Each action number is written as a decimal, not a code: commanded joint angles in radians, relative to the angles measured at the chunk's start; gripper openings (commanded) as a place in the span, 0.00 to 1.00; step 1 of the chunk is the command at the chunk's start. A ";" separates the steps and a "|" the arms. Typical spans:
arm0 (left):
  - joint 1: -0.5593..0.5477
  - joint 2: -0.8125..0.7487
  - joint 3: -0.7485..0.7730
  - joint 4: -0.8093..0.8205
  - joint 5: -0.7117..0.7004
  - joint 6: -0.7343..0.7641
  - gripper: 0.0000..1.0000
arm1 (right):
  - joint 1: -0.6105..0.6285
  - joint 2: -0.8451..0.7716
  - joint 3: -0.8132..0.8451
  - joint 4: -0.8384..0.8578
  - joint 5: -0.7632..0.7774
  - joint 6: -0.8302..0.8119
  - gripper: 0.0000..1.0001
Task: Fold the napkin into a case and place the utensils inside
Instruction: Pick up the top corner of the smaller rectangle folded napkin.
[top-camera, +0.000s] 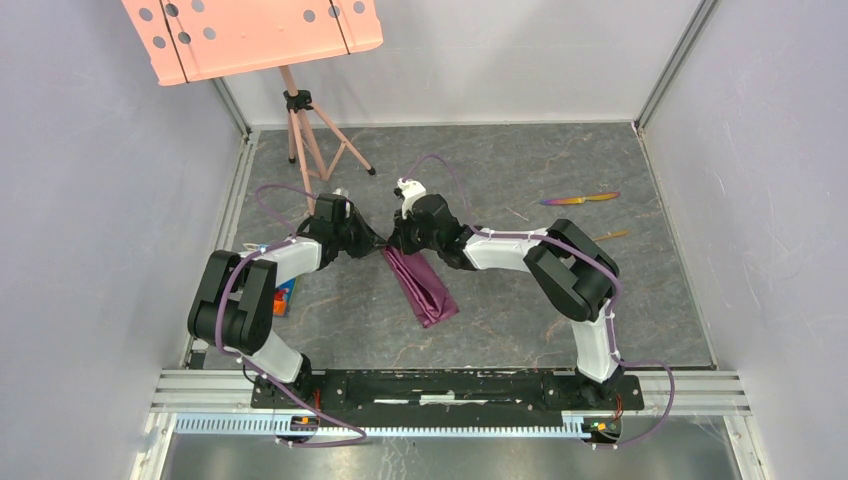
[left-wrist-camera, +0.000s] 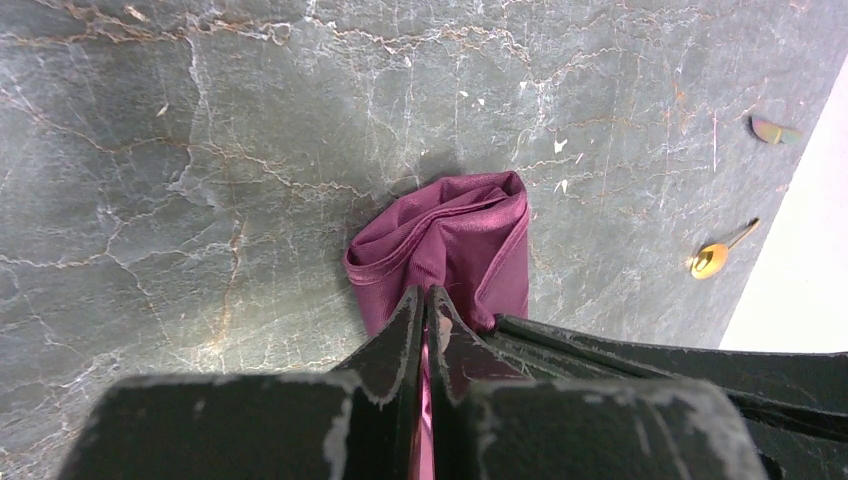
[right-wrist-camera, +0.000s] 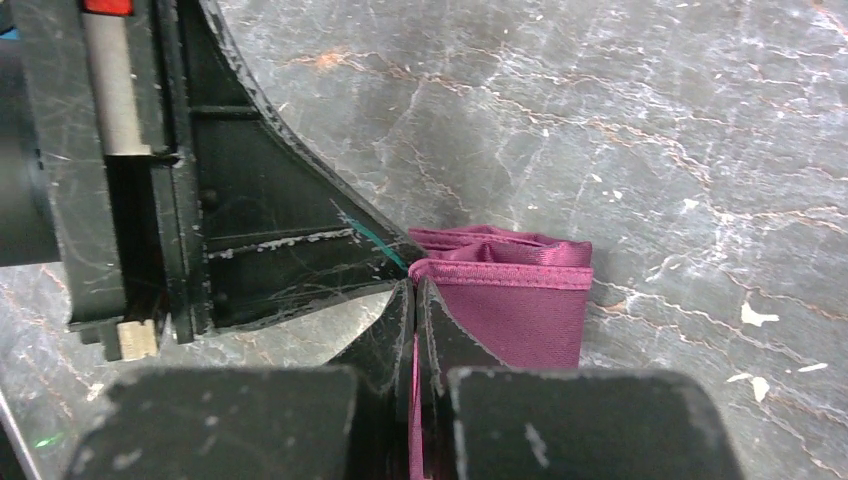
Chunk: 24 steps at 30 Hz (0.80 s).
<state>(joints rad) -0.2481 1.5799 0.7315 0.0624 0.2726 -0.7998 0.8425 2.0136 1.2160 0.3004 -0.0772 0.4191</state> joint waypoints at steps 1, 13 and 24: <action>-0.002 -0.006 -0.006 0.032 0.009 -0.004 0.06 | 0.003 0.008 0.005 0.091 -0.065 0.025 0.02; 0.000 -0.013 -0.011 0.027 0.005 -0.009 0.05 | -0.020 0.080 -0.044 0.234 -0.177 0.006 0.11; 0.001 -0.027 -0.003 0.010 -0.009 -0.007 0.04 | -0.021 0.111 -0.045 0.247 -0.237 -0.079 0.25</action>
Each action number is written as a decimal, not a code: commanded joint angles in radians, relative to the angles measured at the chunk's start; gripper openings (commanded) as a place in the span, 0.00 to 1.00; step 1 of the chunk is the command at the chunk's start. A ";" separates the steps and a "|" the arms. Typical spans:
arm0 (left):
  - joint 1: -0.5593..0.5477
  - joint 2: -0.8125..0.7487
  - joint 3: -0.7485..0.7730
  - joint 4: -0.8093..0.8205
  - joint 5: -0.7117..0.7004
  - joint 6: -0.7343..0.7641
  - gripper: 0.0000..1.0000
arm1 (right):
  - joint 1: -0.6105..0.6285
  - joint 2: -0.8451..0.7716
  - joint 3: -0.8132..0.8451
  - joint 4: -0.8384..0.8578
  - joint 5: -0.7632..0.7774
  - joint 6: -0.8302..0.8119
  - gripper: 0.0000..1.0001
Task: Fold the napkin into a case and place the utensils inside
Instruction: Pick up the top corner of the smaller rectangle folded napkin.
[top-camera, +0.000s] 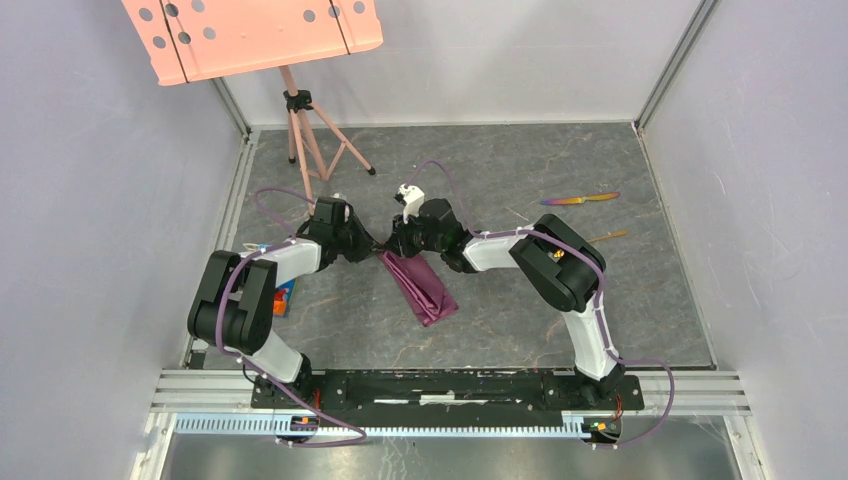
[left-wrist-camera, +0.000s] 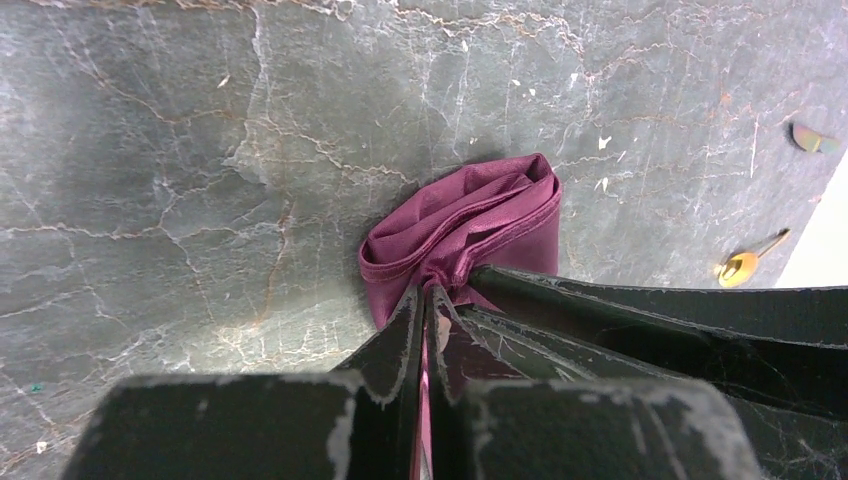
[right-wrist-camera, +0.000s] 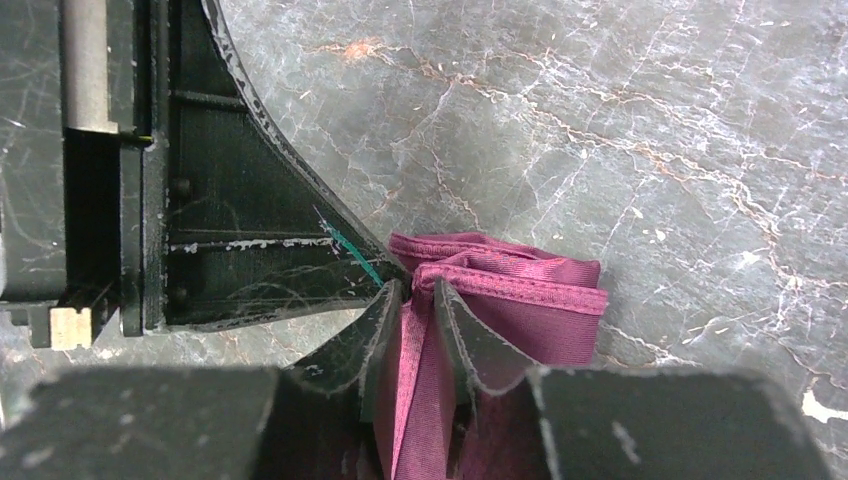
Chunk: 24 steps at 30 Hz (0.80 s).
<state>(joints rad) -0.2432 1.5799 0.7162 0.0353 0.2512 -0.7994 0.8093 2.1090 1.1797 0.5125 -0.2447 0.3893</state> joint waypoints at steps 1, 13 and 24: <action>-0.004 -0.027 0.012 0.037 0.013 -0.007 0.04 | 0.012 0.015 -0.011 0.033 -0.071 -0.055 0.25; -0.004 -0.044 0.015 0.026 0.014 -0.006 0.04 | 0.013 -0.050 -0.029 -0.030 -0.061 -0.202 0.49; -0.004 -0.051 0.015 0.011 0.013 0.005 0.03 | 0.013 -0.202 -0.074 -0.111 -0.011 -0.209 0.65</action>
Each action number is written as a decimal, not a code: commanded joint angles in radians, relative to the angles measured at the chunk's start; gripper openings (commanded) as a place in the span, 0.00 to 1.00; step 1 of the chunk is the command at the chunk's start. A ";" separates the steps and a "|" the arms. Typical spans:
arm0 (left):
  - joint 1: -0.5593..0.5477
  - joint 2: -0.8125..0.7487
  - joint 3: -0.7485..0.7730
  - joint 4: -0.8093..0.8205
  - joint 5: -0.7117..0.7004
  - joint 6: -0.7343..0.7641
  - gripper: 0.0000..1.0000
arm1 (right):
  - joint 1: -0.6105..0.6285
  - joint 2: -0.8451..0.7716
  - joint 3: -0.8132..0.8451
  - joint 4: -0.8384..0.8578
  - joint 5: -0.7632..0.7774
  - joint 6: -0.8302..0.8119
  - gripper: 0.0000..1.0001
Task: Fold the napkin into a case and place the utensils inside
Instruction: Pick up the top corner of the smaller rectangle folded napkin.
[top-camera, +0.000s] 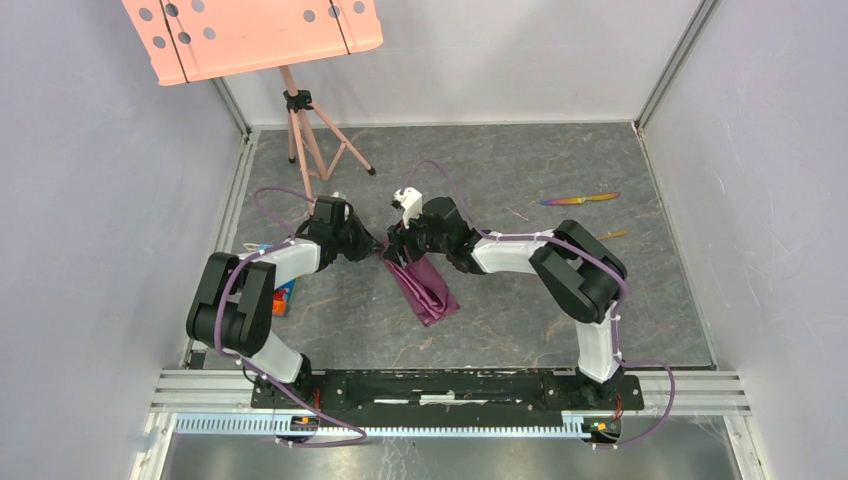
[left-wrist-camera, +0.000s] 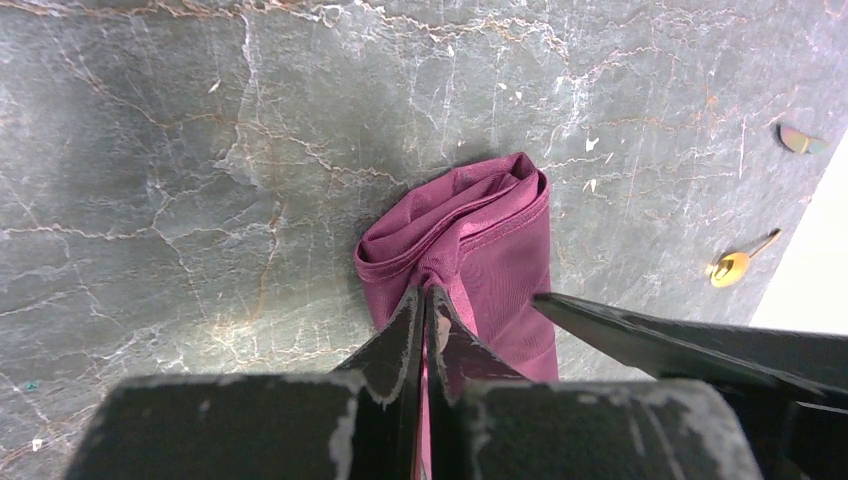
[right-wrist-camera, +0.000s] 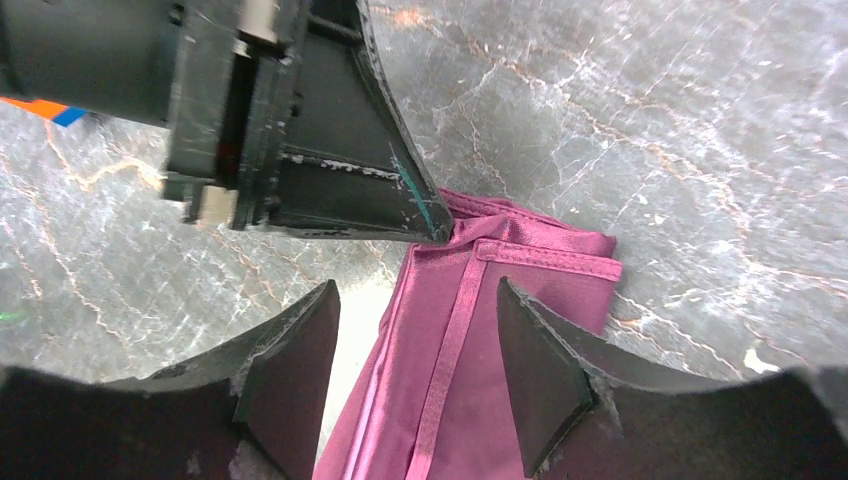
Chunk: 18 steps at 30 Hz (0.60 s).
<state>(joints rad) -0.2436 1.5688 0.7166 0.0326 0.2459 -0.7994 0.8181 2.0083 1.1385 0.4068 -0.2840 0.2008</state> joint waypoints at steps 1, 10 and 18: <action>-0.004 -0.041 0.014 0.015 0.019 0.005 0.03 | 0.004 -0.109 -0.043 -0.007 0.037 -0.024 0.66; -0.004 -0.040 0.021 0.013 0.025 0.003 0.03 | 0.004 -0.036 -0.001 -0.043 0.049 -0.057 0.64; -0.004 -0.042 0.025 0.010 0.027 0.003 0.03 | 0.007 0.030 0.041 -0.048 0.035 -0.053 0.64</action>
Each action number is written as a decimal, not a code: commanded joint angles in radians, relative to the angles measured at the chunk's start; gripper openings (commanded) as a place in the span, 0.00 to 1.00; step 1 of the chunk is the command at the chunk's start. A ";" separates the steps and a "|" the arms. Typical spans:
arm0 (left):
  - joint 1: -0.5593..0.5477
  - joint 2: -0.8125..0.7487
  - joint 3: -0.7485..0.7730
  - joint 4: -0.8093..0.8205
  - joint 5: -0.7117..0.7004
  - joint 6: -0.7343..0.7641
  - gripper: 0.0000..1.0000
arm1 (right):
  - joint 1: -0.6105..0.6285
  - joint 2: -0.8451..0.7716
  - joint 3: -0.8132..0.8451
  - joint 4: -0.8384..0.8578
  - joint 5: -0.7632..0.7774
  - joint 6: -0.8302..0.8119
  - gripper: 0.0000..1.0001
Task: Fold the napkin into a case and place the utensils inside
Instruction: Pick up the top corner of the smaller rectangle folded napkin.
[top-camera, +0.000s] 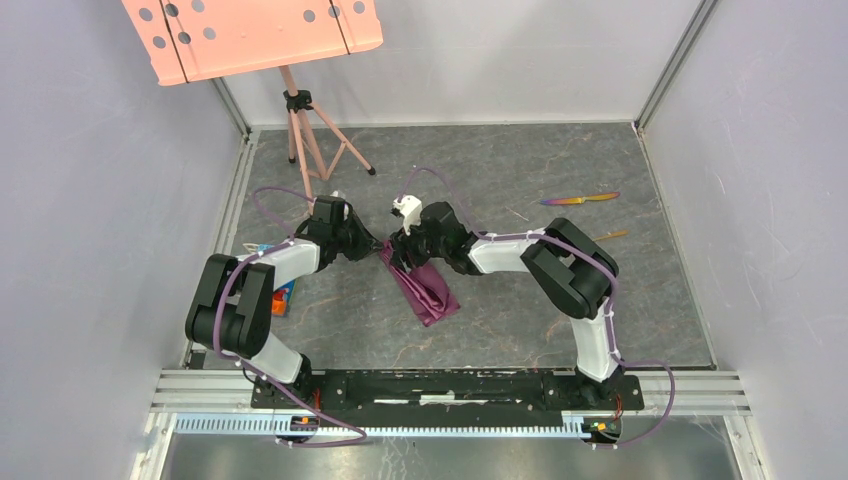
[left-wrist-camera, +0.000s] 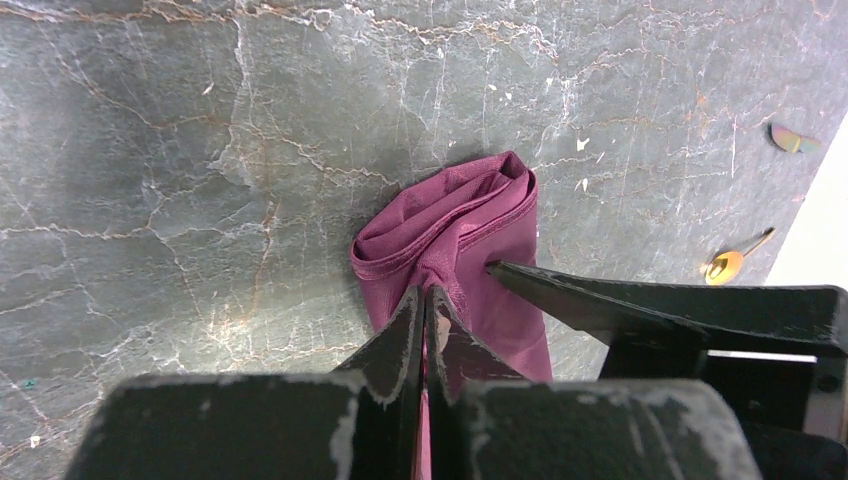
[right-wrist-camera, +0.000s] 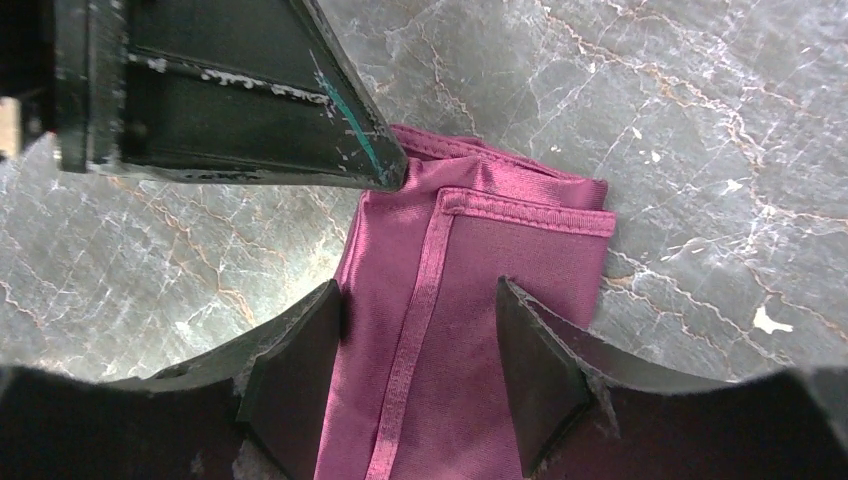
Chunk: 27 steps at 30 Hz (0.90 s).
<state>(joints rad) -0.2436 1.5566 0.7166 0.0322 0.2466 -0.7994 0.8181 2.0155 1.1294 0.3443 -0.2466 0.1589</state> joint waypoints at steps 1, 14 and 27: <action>-0.004 -0.030 0.024 0.011 0.027 0.002 0.03 | 0.008 0.029 0.054 0.017 -0.003 -0.009 0.64; -0.004 -0.035 0.027 0.011 0.032 -0.001 0.03 | 0.030 0.052 0.075 0.012 0.040 0.011 0.58; -0.005 -0.058 0.018 0.007 0.039 0.000 0.03 | 0.033 0.032 0.063 0.035 0.087 0.033 0.22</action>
<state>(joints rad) -0.2440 1.5356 0.7166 0.0319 0.2668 -0.7994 0.8444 2.0613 1.1702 0.3420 -0.1864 0.1833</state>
